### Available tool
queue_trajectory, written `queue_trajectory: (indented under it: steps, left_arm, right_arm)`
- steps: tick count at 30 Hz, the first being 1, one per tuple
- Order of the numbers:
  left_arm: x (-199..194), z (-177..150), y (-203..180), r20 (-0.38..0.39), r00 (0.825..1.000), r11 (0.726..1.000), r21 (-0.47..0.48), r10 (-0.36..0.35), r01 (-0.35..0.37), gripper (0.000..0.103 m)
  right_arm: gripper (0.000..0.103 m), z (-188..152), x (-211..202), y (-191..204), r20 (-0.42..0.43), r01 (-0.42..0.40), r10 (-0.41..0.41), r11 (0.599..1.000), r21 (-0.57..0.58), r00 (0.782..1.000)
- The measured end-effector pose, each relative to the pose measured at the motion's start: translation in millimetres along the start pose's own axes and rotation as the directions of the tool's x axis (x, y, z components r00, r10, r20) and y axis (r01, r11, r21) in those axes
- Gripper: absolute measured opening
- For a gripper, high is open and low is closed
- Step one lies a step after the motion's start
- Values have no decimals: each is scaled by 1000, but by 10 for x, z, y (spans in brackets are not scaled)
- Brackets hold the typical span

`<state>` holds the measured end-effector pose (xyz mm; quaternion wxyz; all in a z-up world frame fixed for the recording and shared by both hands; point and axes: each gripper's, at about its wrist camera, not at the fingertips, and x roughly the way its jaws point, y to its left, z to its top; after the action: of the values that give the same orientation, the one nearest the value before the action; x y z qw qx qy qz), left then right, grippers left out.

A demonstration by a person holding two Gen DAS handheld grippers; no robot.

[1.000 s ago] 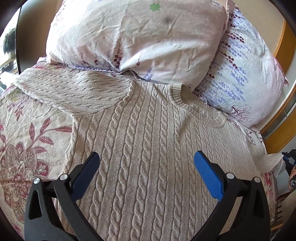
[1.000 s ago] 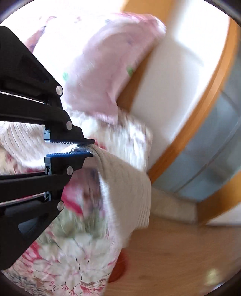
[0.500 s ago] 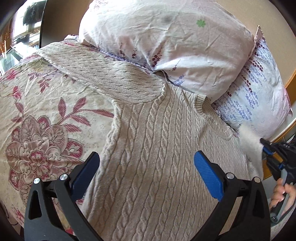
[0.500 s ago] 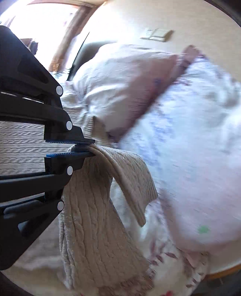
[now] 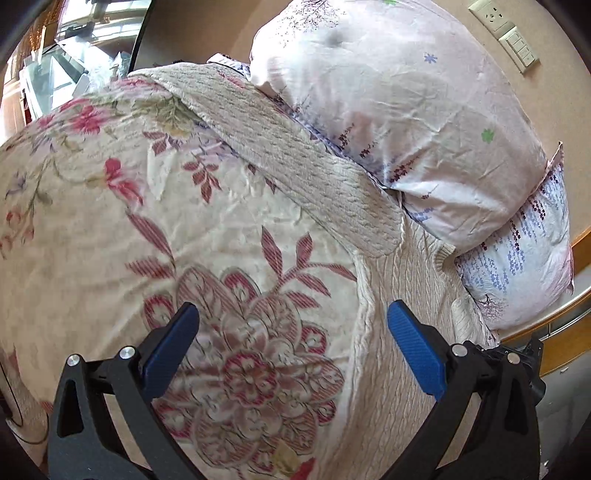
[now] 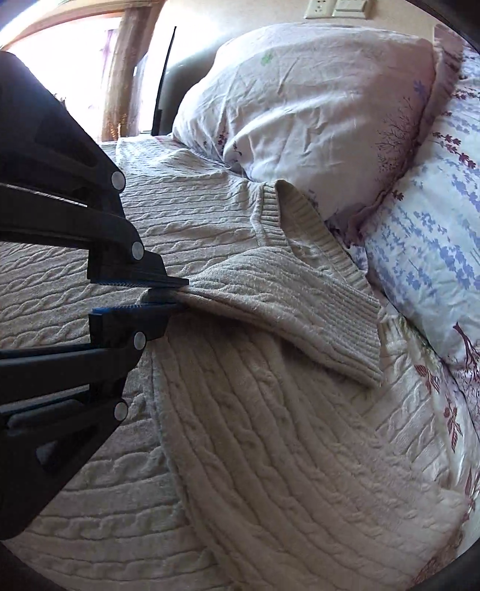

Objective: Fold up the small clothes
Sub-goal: 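Carry the sleeve across the sweater body and open the right gripper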

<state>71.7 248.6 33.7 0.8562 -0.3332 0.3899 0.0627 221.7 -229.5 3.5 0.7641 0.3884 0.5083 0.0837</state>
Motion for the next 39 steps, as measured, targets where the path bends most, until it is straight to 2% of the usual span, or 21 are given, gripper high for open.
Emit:
queue_trajectory:
  steps: [4,6,8,10,13,17,19,20,22,23,24,25,28,29,31,32,33,35,36,37,39]
  left_arm:
    - [60,290,80,-7,1000,994,108,28,-27,101]
    - [107,378,122,-1,998,991,121,66,-65,101]
    - [129,422,148,8,996,993,81,86,-86,101]
    - [105,415,150,42,994,994,32,105,-106,101]
    - [113,331,157,47,990,990,-51,135,-132,101]
    - [137,184,137,35,985,984,-73,168,-165,101]
    - [148,144,115,26,985,982,-81,171,-169,101]
    - [145,136,99,27,985,982,-81,170,-168,101]
    - [140,154,66,35,983,982,-66,178,-175,101]
    - [146,177,61,37,983,982,-63,183,-180,101]
    - [158,205,62,35,982,981,-68,185,-183,101]
    - [165,242,81,35,982,980,-80,183,-180,101]
    - [186,395,168,35,984,976,-135,175,-169,101]
    - [191,459,209,38,985,975,-157,167,-159,101]
    - [215,583,287,36,986,968,-202,162,-151,101]
    - [238,649,325,35,988,965,-223,147,-136,100]
    - [264,709,363,33,990,962,-244,137,-124,98]
    - [345,828,445,21,995,951,-296,102,-92,93]
    - [395,879,487,12,996,942,-328,84,-75,88]
    - [450,929,530,5,998,930,-362,66,-60,85]
    - [507,1034,567,27,998,916,-398,62,-46,81]
  right_arm:
    - [8,36,-12,150,83,-45,41,998,50,996]
    - [8,62,12,265,81,-84,81,996,34,993]
    - [8,89,117,445,48,-73,74,997,-35,996]
    - [8,88,275,569,-8,10,-11,991,-134,1000]
    - [8,53,348,485,-53,-2,-6,991,-137,999]
    - [9,-8,388,492,-77,34,-53,972,-232,996]
    - [11,-53,352,620,-40,74,-92,941,-331,995]
    - [18,-77,334,660,-27,84,-101,927,-364,995]
    - [46,-142,299,735,25,137,-140,890,-434,990]
    - [49,-178,286,754,48,157,-152,872,-463,987]
    - [49,-217,308,791,71,188,-177,850,-492,982]
    - [49,-266,335,820,105,248,-228,811,-530,968]
    - [48,-363,402,815,171,347,-307,724,-596,936]
    - [45,-394,405,807,190,372,-327,693,-617,926]
    - [33,-434,436,842,223,413,-358,645,-643,907]
    - [28,-410,430,817,214,400,-347,662,-633,913]
    - [16,-341,397,786,170,347,-308,725,-595,936]
    - [13,-221,305,701,98,224,-202,833,-505,974]
    - [8,-211,300,686,79,184,-167,856,-484,983]
    - [9,-192,287,669,38,125,-121,877,-464,992]
    - [12,-201,287,659,-8,99,-114,890,-445,993]
